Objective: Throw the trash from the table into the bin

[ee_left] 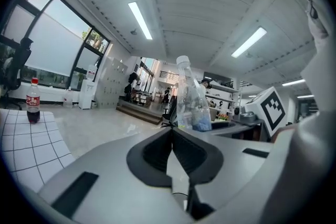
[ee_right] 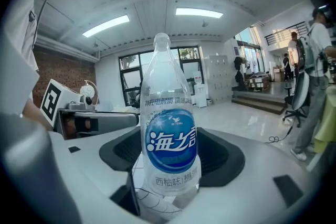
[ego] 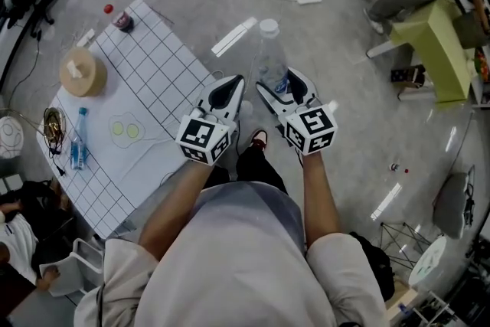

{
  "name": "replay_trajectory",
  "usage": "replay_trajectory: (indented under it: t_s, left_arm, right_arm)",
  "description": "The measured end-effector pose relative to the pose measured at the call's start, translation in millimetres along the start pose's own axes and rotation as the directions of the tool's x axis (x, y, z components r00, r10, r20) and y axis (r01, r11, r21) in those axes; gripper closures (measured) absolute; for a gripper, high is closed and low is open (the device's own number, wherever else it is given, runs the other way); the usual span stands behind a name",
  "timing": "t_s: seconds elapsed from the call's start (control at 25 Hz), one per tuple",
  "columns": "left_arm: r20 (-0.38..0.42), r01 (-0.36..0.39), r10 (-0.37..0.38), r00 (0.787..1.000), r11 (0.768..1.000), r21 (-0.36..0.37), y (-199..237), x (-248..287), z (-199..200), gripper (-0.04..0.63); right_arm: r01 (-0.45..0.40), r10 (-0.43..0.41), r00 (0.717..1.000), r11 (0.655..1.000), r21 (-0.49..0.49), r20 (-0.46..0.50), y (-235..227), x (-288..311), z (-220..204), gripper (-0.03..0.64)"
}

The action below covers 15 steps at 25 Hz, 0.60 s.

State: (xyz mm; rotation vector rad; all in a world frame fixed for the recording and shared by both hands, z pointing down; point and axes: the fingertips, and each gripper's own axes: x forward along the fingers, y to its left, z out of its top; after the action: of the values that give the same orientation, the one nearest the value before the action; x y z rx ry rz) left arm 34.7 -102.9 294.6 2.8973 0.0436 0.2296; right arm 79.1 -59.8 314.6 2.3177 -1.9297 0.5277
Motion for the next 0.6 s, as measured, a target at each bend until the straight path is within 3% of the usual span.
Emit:
replay_trajectory:
  t_s: [0.36,0.6]
  left_arm:
    - [-0.017,0.039,-0.038,0.999,0.999,0.020,-28,69,-5,0.588]
    - [-0.007,0.110,-0.109,0.994,0.993,0.032,-55,117,-10,0.589]
  right_arm:
    - [0.065,-0.065,0.998,0.998,0.024,0.016,-66,-33,-10,0.307]
    - [0.121,-0.123,0.992,0.991,0.058,0.034,-110,-55,-21,0.307]
